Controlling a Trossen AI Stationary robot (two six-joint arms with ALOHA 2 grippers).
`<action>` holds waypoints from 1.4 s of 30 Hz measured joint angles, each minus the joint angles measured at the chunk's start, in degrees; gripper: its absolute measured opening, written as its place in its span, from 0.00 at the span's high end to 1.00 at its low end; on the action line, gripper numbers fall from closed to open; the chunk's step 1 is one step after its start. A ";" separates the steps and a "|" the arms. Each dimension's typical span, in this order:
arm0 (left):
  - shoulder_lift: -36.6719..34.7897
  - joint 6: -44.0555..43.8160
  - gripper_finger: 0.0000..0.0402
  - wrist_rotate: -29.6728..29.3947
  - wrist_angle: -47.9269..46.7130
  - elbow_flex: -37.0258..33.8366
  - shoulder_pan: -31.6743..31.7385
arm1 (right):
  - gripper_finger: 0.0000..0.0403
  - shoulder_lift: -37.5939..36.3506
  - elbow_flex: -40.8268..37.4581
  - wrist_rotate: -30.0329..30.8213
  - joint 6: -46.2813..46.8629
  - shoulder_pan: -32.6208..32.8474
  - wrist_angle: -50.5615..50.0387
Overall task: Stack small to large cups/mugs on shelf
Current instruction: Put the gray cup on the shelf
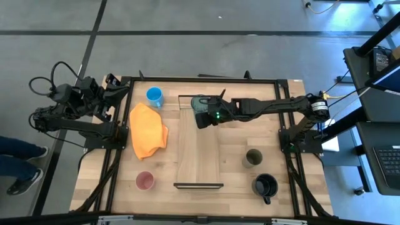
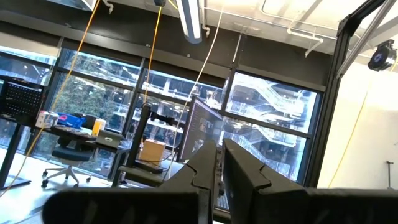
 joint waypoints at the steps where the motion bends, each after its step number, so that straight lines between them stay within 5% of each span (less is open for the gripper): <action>1: 0.00 0.00 0.94 -0.01 -0.02 0.00 -0.01 | 0.94 -0.29 0.00 0.00 0.00 0.32 -0.69; 7: 0.00 0.00 0.94 0.01 0.00 0.00 0.02 | 0.86 -3.81 0.00 0.29 0.09 1.46 -7.79; 14: -0.02 0.00 0.94 -0.01 -0.01 0.00 0.00 | 0.82 -12.90 0.00 7.53 3.93 3.64 -24.84; 20: -0.02 -0.02 0.94 -0.01 0.00 0.00 0.01 | 0.82 -15.60 0.00 7.58 10.16 6.46 -40.90; 30: 0.00 0.00 0.94 -0.01 -0.02 0.00 -0.01 | 0.79 -15.67 0.00 4.89 17.99 11.66 -51.67; 42: -0.02 0.00 0.94 -0.01 -0.02 0.00 -0.01 | 0.55 -15.67 0.00 -0.27 29.53 20.82 -54.73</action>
